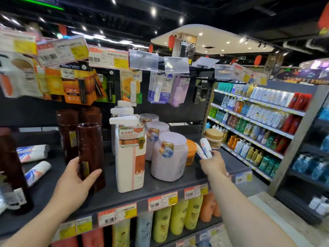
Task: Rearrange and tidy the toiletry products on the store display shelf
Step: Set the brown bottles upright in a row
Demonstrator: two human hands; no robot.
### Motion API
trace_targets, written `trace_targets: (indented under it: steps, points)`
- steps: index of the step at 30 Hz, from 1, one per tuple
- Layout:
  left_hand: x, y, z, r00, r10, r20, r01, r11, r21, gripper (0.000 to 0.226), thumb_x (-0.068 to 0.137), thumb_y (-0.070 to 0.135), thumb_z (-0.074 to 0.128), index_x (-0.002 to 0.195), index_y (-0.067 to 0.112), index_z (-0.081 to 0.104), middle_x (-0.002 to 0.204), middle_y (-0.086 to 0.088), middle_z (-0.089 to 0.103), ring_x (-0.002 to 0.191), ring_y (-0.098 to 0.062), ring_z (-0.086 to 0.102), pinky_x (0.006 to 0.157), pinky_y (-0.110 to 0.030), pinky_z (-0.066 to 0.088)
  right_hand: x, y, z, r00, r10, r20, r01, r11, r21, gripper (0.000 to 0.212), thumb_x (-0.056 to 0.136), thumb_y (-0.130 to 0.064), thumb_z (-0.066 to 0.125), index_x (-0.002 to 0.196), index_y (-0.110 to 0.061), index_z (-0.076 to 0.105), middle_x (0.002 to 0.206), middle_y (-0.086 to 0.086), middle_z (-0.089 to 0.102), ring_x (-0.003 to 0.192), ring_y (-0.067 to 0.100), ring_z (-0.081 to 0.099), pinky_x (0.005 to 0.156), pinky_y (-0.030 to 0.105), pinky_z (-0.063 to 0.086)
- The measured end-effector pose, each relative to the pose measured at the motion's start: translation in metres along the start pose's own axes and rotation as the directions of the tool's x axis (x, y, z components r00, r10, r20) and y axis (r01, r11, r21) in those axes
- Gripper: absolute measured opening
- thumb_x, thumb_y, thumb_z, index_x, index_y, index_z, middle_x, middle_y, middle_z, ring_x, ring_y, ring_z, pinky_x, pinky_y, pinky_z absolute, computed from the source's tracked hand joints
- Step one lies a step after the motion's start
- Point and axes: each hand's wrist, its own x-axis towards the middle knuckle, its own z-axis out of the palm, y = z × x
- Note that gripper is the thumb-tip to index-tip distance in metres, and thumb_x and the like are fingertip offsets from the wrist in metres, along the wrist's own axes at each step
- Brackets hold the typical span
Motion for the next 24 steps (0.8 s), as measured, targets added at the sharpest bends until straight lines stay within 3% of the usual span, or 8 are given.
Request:
trace_targets:
  steps: [4, 9, 13, 15, 20, 24]
  points:
    - [0.001, -0.002, 0.001, 1.000, 0.014, -0.010, -0.014, 1.000, -0.004, 0.054, 0.057, 0.070, 0.065, 0.107, 0.059, 0.045, 0.107, 0.019, 0.064, 0.102, -0.011, 0.062, 0.091, -0.045, 0.051, 0.005, -0.002, 0.002, 1.000, 0.027, -0.002, -0.027, 0.998, -0.058, 0.056, 0.080, -0.027, 0.065, 0.131, -0.030, 0.044, 0.125, 0.008, 0.059, 0.115, 0.033, 0.053, 0.097, 0.042, 0.034]
    - [-0.001, 0.000, 0.002, 1.000, -0.003, -0.012, 0.003, 1.000, 0.012, 0.064, 0.059, 0.069, 0.064, 0.117, 0.053, 0.042, 0.108, 0.019, 0.063, 0.102, -0.009, 0.061, 0.084, -0.035, 0.049, 0.008, -0.005, 0.005, 0.998, 0.067, 0.015, -0.064, 0.986, -0.151, 0.057, 0.081, -0.029, 0.065, 0.133, -0.033, 0.042, 0.125, 0.007, 0.059, 0.117, 0.032, 0.052, 0.094, 0.042, 0.030]
    - [-0.004, 0.002, 0.005, 1.000, -0.012, -0.015, 0.012, 1.000, 0.007, 0.060, 0.073, 0.050, 0.071, 0.124, 0.047, 0.040, 0.113, 0.018, 0.060, 0.104, -0.010, 0.060, 0.083, -0.032, 0.048, 0.011, -0.008, 0.005, 0.997, 0.076, 0.027, -0.070, 0.979, -0.190, 0.052, 0.081, -0.029, 0.066, 0.128, -0.028, 0.043, 0.123, 0.009, 0.059, 0.116, 0.033, 0.052, 0.094, 0.043, 0.031]
    - [-0.004, 0.002, 0.006, 1.000, -0.015, -0.013, 0.015, 1.000, -0.009, 0.059, 0.077, 0.042, 0.072, 0.125, 0.045, 0.040, 0.115, 0.017, 0.060, 0.106, -0.011, 0.059, 0.086, -0.034, 0.049, 0.011, -0.009, 0.005, 0.996, 0.078, 0.050, -0.066, 0.977, -0.201, 0.056, 0.081, -0.029, 0.067, 0.131, -0.027, 0.040, 0.125, 0.010, 0.058, 0.117, 0.034, 0.051, 0.095, 0.043, 0.031]
    - [-0.005, 0.004, 0.005, 1.000, -0.011, -0.013, 0.011, 1.000, -0.008, 0.059, 0.077, 0.043, 0.073, 0.125, 0.047, 0.039, 0.113, 0.019, 0.059, 0.100, -0.006, 0.059, 0.078, -0.025, 0.046, 0.007, -0.007, 0.008, 0.995, 0.056, 0.083, -0.035, 0.971, -0.237, 0.076, 0.081, -0.034, 0.069, 0.145, -0.030, 0.028, 0.137, 0.012, 0.049, 0.127, 0.034, 0.042, 0.104, 0.045, 0.032]
    - [-0.005, 0.002, 0.005, 1.000, -0.020, 0.006, 0.020, 0.999, -0.038, 0.059, 0.072, 0.049, 0.072, 0.122, 0.050, 0.042, 0.117, 0.015, 0.062, 0.105, -0.008, 0.060, 0.086, -0.033, 0.050, -0.006, -0.008, 0.005, 0.999, -0.018, 0.042, 0.026, 0.979, -0.200, 0.077, 0.081, -0.034, 0.070, 0.146, -0.028, 0.031, 0.139, 0.011, 0.048, 0.129, 0.033, 0.042, 0.107, 0.048, 0.034]
